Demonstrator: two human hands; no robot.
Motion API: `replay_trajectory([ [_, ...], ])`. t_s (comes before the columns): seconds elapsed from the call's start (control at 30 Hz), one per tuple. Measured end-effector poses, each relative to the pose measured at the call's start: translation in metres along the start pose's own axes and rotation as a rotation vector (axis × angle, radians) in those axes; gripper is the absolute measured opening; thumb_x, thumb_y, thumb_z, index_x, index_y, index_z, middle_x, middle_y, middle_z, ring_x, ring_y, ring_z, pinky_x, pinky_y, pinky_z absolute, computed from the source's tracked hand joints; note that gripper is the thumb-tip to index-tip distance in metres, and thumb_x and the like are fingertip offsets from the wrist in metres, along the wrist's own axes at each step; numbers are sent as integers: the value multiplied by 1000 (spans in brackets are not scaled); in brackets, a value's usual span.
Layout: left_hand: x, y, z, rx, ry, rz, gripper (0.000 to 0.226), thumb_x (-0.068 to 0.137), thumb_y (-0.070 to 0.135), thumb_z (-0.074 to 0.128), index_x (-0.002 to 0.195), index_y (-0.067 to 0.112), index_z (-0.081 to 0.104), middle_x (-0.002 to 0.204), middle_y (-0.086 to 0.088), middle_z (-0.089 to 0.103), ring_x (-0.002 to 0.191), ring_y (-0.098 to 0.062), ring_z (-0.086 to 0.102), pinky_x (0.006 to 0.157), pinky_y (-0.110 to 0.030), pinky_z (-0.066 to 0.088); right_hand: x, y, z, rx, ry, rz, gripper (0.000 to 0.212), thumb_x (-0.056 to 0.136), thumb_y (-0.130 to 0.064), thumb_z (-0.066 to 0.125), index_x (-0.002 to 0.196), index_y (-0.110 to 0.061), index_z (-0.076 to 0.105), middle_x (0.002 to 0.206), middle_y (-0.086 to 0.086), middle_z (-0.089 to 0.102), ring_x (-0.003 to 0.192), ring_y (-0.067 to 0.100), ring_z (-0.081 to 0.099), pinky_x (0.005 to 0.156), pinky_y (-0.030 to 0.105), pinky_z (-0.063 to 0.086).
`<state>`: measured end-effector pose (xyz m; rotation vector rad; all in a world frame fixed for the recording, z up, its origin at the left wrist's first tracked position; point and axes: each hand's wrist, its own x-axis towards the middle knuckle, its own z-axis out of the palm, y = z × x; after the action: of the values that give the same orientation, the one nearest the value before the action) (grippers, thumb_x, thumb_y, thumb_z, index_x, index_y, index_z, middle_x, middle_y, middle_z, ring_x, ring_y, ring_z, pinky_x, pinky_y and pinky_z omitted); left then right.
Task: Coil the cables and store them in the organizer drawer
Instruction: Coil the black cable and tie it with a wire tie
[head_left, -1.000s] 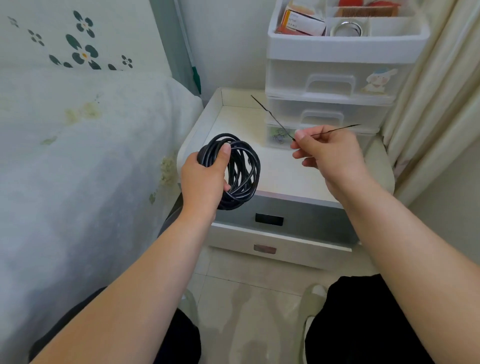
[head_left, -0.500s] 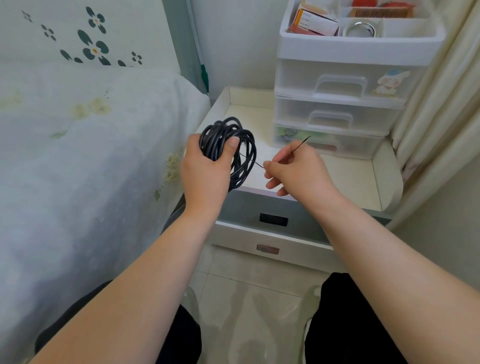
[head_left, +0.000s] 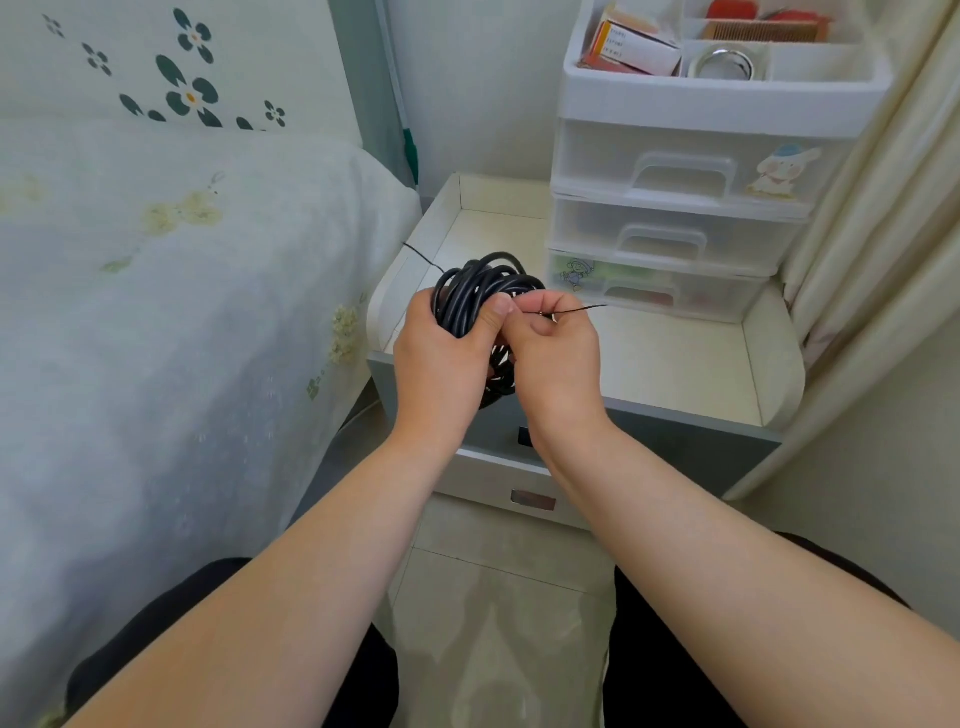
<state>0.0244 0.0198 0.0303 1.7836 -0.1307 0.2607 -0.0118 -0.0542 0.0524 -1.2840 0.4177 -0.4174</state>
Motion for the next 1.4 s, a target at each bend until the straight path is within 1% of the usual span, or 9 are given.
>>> replay_trajectory([
  [0.13, -1, -2, 0, -2, -25, -78, 35, 84, 39, 69, 94, 9, 55, 74, 8, 58, 51, 8, 56, 47, -7, 39, 2, 3, 0, -52, -28, 25, 7, 91, -6, 56, 91, -9, 50, 61, 3, 52, 38, -2, 46, 38, 11, 39],
  [0.33, 1, -7, 1, -84, -101, -233, 34, 83, 41, 70, 82, 8, 62, 64, 1, 63, 50, -5, 59, 55, -23, 50, 10, 14, -2, -288, -51, -24, 10, 90, -5, 50, 90, -15, 49, 69, 9, 60, 54, 12, 56, 55, 27, 49],
  [0.47, 0, -8, 0, -203, -166, -315, 39, 83, 38, 71, 84, 0, 62, 62, -6, 63, 54, -17, 58, 64, -36, 52, 13, 15, -6, -391, -99, -81, 12, 91, -5, 48, 89, -16, 47, 62, 4, 58, 42, 4, 52, 45, 14, 41],
  [0.6, 0, -6, -4, -237, -176, -295, 32, 85, 33, 70, 65, 11, 57, 53, 0, 58, 50, -16, 53, 62, -35, 50, 17, 10, -10, -530, -186, -185, 6, 93, -9, 46, 93, -13, 49, 58, -1, 61, 43, 1, 51, 45, 10, 38],
  [0.8, 8, -1, -10, -87, -172, -184, 22, 87, 31, 67, 83, 11, 60, 59, 5, 61, 46, -9, 52, 56, -24, 48, 33, 4, -21, -776, -201, -275, 6, 89, -28, 56, 83, -31, 55, 70, -6, 70, 67, 12, 66, 68, 35, 54],
  [0.97, 10, -4, -14, 61, -271, -149, 21, 88, 34, 65, 90, 14, 61, 62, 6, 65, 44, -6, 53, 52, -14, 45, 39, -9, -36, -1109, -172, -531, 13, 88, -37, 58, 95, -26, 58, 70, -8, 60, 70, 15, 54, 60, 30, 42],
  [1.07, 13, -4, -19, 187, -367, -99, 18, 87, 36, 65, 90, 19, 60, 66, 6, 69, 44, -5, 54, 53, -14, 46, 46, -8, -46, -1043, -312, -545, 16, 85, -31, 64, 99, -29, 57, 99, -12, 55, 89, 9, 50, 75, 30, 45],
  [1.2, 17, 1, -29, 356, -581, -46, 23, 83, 36, 69, 99, 21, 60, 71, 10, 72, 45, -4, 56, 53, -15, 45, 51, -12, -60, -962, -570, -413, 53, 82, -29, 70, 128, -37, 45, 138, -10, 46, 126, 4, 42, 105, 35, 38],
  [1.4, 7, 4, -30, 475, -806, 19, 24, 79, 38, 73, 97, 29, 59, 76, 9, 66, 45, -2, 58, 48, -16, 46, 45, -7, -68, -867, -877, -82, 74, 79, -24, 75, 140, -34, 35, 132, -5, 53, 120, 4, 50, 105, 23, 38],
])
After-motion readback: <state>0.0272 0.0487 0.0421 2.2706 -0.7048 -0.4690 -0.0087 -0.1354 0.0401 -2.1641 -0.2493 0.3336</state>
